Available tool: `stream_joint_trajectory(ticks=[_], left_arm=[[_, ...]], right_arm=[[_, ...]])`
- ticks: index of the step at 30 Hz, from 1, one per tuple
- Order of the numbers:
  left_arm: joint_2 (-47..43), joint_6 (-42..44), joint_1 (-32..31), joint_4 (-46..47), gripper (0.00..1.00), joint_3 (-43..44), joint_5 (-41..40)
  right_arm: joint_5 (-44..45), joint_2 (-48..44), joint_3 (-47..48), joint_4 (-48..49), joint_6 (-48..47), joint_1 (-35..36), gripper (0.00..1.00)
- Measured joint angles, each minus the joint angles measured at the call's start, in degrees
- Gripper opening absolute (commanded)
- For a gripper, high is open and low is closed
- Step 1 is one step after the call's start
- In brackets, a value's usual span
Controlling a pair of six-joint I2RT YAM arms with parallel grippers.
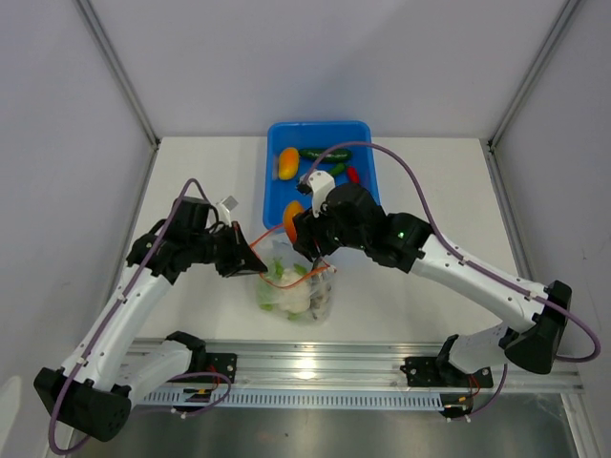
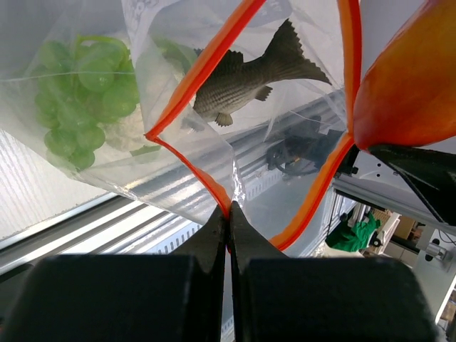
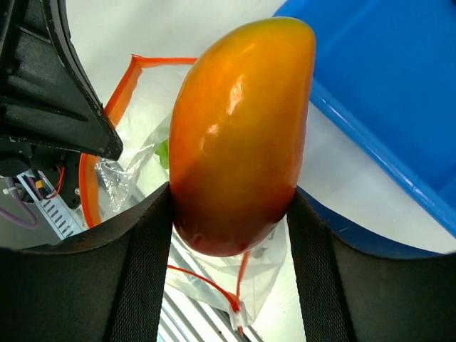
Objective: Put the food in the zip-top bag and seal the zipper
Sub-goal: Place the fake fruit in the zipper food storage bag.
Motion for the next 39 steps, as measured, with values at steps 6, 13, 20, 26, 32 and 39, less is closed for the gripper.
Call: stream_joint_trajectory(ticks=[6, 13, 20, 26, 32, 39], left_arm=[[0.48, 0.48, 0.0, -0.76, 0.0, 1.79, -0.42], [0.42, 0.48, 0.0, -0.98, 0.0, 2.1, -1.31], [0.37, 0.42, 0.0, -0.96, 0.01, 2.19, -1.49], [0.37, 0.39, 0.0, -1.86, 0.0, 2.73, -1.66], [0.35, 0.35, 0.0, -2.32, 0.01, 3.5, -1.84], [0.39, 0.37, 0.0, -2.89, 0.01, 4.17, -1.84]], right_arm=[[0.02, 1.77, 1.42, 0.09, -1.4, 1.44, 0.0], [-1.22, 2.64, 1.42, -1.88, -2.4, 1.99, 0.0], [-3.17, 4.42, 1.27, -5.77, -3.5, 3.34, 0.11], [-4.7, 4.55, 1.2, -7.08, -3.78, 3.72, 0.39], [-6.51, 4.85, 1.2, -7.98, -4.26, 3.87, 0.58], [-7.85, 4.85, 1.2, -9.77, -5.25, 3.89, 0.68]])
